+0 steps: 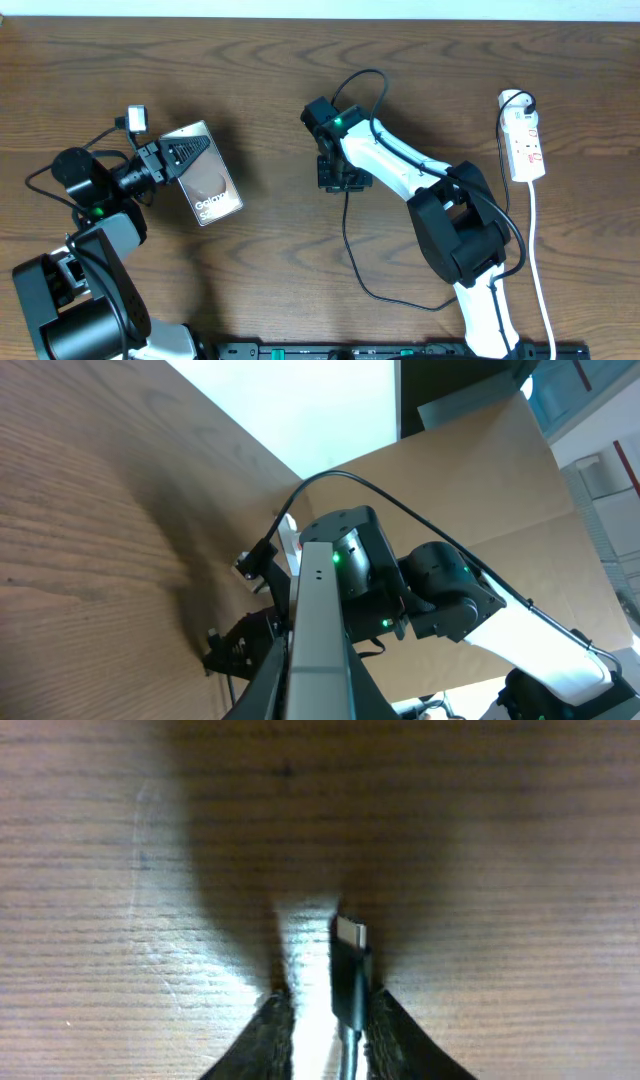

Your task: Plug charger to phone and switch on socket

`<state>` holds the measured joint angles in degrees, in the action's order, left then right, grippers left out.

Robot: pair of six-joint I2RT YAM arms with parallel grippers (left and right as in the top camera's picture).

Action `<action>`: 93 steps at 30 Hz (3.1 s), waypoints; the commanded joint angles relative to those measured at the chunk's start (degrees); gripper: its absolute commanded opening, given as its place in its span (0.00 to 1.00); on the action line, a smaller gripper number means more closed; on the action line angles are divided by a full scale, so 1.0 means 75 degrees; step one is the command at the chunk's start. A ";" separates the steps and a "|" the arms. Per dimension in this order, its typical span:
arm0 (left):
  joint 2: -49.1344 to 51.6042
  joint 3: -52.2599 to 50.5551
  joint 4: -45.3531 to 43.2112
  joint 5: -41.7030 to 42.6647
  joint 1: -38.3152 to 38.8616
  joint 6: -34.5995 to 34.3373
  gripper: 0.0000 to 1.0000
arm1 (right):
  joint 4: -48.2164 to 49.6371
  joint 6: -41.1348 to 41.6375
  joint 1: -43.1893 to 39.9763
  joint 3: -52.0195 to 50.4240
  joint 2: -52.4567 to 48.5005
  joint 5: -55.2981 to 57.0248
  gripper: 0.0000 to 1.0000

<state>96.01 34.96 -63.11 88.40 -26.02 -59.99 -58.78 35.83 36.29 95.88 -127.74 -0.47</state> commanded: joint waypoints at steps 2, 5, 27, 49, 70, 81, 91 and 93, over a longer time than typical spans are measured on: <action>-0.0070 -0.0026 -0.0058 0.0064 0.0017 0.0108 0.08 | -0.0041 0.0058 0.0038 -0.0256 -0.0236 -0.0219 0.14; -0.0070 -0.0026 -0.0058 0.0064 0.0017 0.0108 0.07 | -0.0035 0.0079 0.0038 -0.0256 -0.0236 -0.0216 0.02; -0.0070 -0.0026 -0.0058 0.0058 0.0009 0.0108 0.07 | 0.1798 -0.6618 -0.0035 -0.0256 -0.0236 -0.9346 0.01; -0.0070 -0.0026 -0.0064 -0.1492 0.0012 -0.0224 0.07 | 0.1160 -0.8390 0.0274 -0.0256 -0.0236 -1.0710 0.01; -0.0070 -0.0023 -0.1664 -0.1533 0.0402 -0.1530 0.07 | 0.2955 -0.6749 0.0402 -0.0256 -0.0251 -1.0966 0.01; -0.0070 -0.0026 -0.1661 -0.1262 0.0402 -0.1376 0.07 | 0.2964 -0.6758 0.0402 -0.0256 -0.0256 -1.1030 0.01; -0.0070 -0.0026 -0.1664 -0.1067 0.0402 -0.1268 0.07 | 0.2970 -0.6808 0.0402 -0.0256 -0.0256 -1.1086 0.01; -0.0070 -0.0026 -0.1661 -0.1067 0.0402 -0.1265 0.07 | 0.2970 -0.6814 0.0402 -0.0256 -0.0256 -1.1130 0.01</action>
<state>96.01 34.74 -74.85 79.40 -23.03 -70.26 -36.58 -15.38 39.55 94.04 -128.97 -81.45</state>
